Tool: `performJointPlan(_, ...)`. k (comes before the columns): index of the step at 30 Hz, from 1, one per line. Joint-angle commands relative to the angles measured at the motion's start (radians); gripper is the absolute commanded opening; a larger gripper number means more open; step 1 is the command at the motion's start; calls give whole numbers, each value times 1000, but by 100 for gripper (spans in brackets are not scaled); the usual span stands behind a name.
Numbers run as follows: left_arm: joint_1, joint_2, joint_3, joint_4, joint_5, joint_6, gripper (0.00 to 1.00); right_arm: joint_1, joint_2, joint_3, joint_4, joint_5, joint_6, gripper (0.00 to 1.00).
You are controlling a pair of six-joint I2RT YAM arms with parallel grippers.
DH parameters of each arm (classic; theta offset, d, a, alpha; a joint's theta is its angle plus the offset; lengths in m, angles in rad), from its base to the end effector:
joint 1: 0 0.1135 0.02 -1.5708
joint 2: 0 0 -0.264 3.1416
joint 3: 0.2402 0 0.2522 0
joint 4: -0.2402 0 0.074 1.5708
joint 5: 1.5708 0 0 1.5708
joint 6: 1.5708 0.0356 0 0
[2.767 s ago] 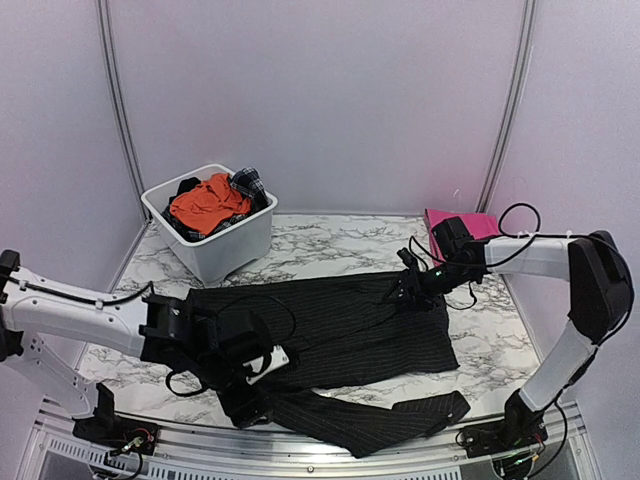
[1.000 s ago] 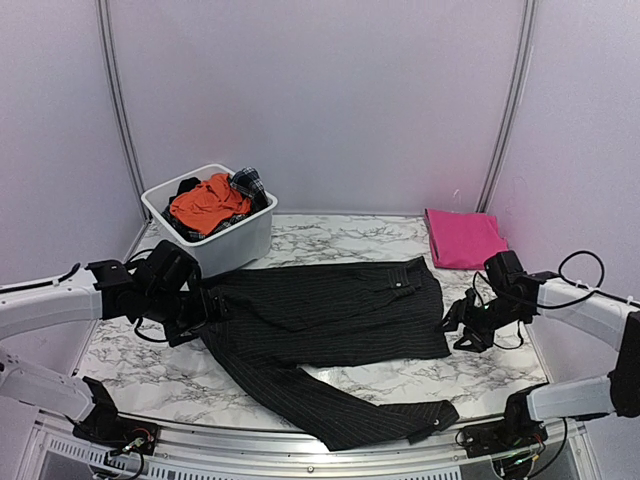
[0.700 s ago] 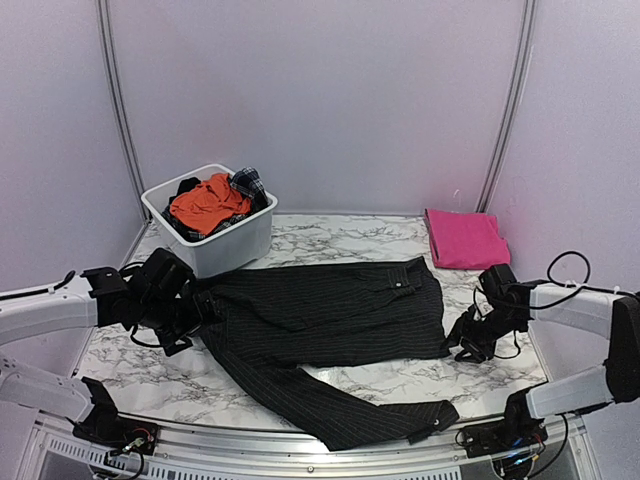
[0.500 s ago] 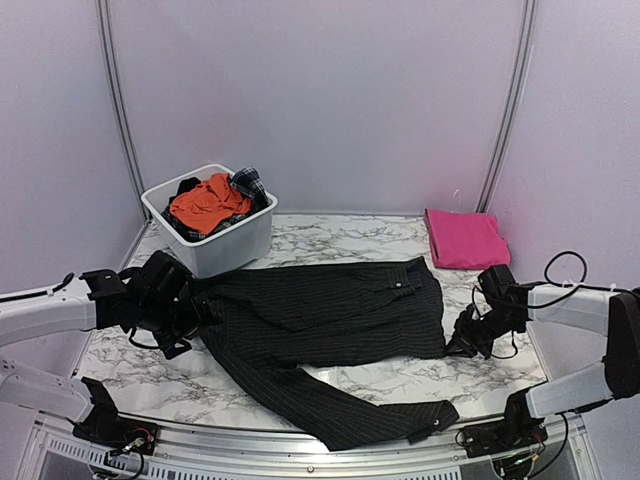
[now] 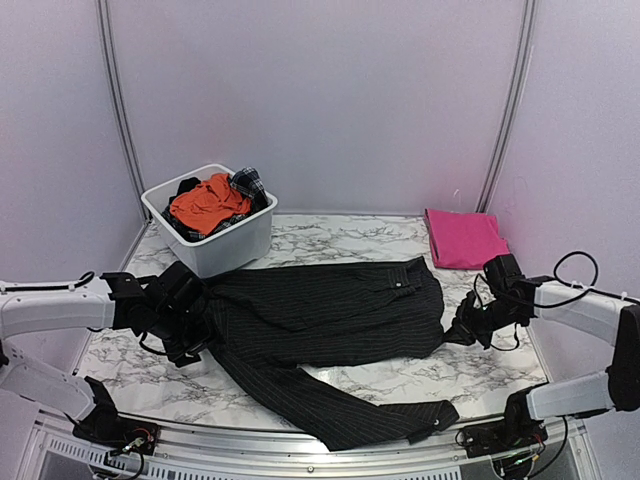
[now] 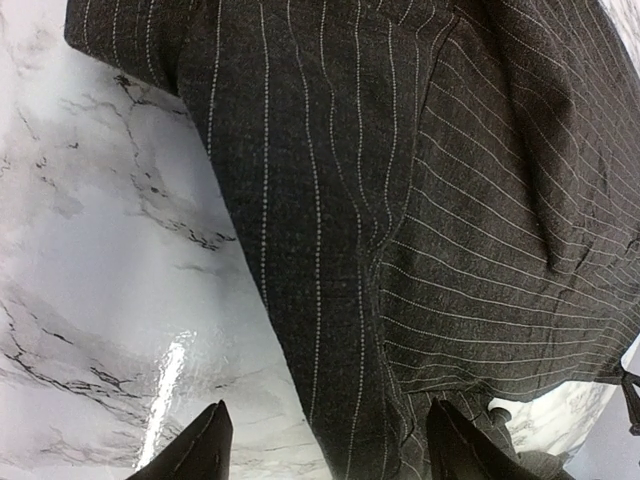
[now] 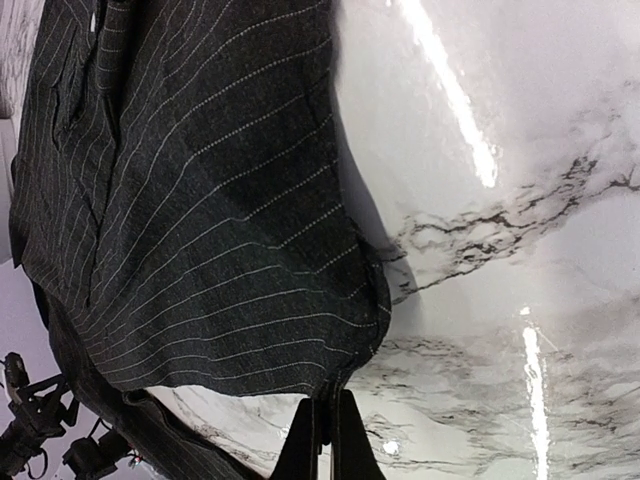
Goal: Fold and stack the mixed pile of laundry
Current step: Fold the 1/3-folded shirt at the center of the board.
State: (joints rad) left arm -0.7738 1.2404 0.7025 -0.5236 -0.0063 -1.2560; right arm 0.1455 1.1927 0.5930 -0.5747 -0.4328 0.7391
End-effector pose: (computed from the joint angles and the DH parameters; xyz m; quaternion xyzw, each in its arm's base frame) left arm 0.1639 -0.1598 0.1936 -0.2318 0.9396 -0.2124 0.1355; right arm 0.1954 0.0437 0.1721 0.2396 0.9281 0.2726 0.0837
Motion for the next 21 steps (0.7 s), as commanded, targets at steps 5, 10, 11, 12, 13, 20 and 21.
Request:
performJointPlan(5, -17, 39, 18, 2, 66, -1, 56, -6, -47, 63, -33, -10, -11, 0)
performJointPlan(10, -33, 13, 4, 8, 101, -22, 58, -7, -84, 69, -61, -10, 1, 0)
performJointPlan(11, -38, 3, -3, 8, 99, -35, 59, -7, -91, 69, -64, -15, 6, 0)
performJointPlan(12, -45, -6, -10, 14, 92, -43, 61, -6, -98, 69, -65, -21, 11, 0)
performJointPlan(13, -48, -12, -16, 22, 89, -48, 62, -7, -102, 70, -64, -26, 16, 0)
performJointPlan(20, -86, -4, -69, 174, 100, -84, 57, -7, -99, 84, -71, -37, 26, 0)
performJointPlan(21, -91, -5, -76, 193, 102, -89, 52, -7, -98, 90, -74, -38, 25, 0)
